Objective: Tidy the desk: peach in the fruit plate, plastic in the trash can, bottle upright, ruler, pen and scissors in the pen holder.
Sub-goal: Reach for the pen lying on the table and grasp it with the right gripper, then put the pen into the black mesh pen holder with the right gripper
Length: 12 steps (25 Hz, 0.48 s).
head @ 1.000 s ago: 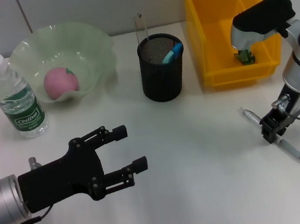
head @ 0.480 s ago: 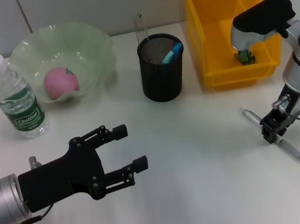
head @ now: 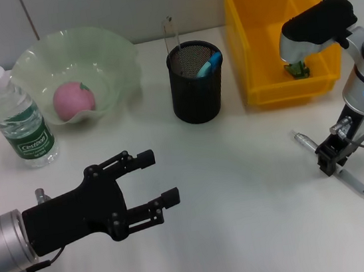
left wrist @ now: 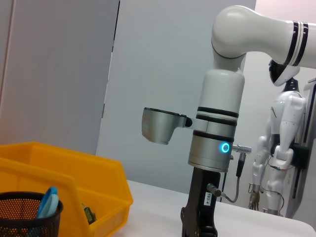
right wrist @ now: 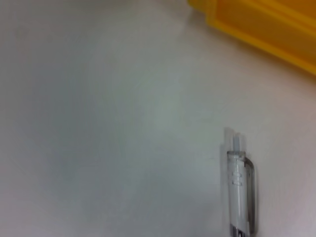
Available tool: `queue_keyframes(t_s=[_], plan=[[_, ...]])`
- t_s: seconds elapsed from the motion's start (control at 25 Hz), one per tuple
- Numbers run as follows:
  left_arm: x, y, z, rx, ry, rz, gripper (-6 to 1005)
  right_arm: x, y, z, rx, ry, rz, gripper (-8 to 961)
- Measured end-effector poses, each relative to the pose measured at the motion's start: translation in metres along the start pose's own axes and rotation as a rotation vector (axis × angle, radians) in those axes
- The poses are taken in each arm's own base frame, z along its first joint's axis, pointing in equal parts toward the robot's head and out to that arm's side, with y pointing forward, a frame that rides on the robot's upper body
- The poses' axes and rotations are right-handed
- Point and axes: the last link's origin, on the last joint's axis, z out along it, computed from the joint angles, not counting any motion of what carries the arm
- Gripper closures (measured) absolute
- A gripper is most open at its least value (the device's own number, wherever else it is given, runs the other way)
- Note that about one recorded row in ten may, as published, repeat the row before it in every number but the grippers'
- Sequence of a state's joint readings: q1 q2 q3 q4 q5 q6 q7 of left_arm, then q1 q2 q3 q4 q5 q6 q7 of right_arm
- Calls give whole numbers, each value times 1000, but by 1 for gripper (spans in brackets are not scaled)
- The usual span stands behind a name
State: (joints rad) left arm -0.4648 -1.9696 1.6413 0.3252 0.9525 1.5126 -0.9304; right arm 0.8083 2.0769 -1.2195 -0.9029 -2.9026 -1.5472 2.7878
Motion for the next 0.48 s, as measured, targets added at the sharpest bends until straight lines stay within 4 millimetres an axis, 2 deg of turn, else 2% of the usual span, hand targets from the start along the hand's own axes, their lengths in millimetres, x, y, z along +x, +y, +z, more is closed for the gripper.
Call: queue_keyframes(t_s=[0.28,0.48], plan=[[0,0,0,1,1,0,200,0,0,0,0,-1,-6,728],[1,-1,0,4,3,0,200,0,-2,0,-2,-2,-8,778]])
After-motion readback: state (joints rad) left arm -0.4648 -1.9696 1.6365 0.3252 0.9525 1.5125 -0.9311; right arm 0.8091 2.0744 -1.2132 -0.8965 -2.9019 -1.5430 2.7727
